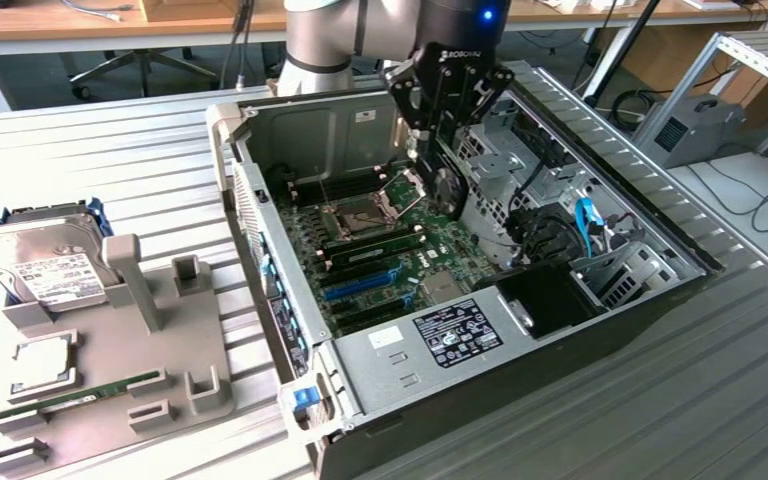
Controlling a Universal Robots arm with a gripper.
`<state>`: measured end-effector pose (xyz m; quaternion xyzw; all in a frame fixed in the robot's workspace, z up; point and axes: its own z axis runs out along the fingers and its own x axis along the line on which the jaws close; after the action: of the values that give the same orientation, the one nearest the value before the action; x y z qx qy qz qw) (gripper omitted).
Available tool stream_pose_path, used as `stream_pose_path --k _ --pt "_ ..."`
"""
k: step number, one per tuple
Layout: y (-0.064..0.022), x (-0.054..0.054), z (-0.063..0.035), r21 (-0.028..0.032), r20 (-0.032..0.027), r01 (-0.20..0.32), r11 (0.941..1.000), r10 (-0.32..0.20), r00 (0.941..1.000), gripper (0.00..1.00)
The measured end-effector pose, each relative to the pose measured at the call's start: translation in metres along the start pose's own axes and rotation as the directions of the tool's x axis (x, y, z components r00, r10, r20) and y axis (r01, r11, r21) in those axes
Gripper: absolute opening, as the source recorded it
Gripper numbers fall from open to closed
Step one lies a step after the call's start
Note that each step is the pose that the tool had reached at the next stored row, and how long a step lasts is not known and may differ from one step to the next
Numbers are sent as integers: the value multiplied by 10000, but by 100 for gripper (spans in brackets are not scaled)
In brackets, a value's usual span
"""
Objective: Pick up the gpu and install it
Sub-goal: 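Pick up the gpu and move the gpu toward the slot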
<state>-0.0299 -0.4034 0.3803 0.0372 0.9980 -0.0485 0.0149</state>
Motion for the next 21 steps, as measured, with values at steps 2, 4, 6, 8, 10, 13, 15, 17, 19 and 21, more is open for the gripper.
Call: stream_pose_path --k 2,4,6,8,10,13,15,17,19,21 --pt "3 0 27 3 0 0 10000 0 10000 26" --pt "6 1 42 3 1 1 10000 -1 10000 26" --pt "8 2 59 2 1 1 10000 -1 10000 26" --pt "10 2 77 4 1 0 10000 0 10000 26" --pt "12 3 101 6 1 1 10000 -1 10000 26" --pt "15 4 125 8 1 1 10000 -1 10000 26" --pt "15 4 129 10 0 1 10000 -1 10000 26" --pt "15 4 131 8 0 1 10000 -1 10000 26" --pt "15 4 131 7 1 0 10000 0 10000 26" --pt "15 4 131 7 1 1 10000 -1 10000 26"
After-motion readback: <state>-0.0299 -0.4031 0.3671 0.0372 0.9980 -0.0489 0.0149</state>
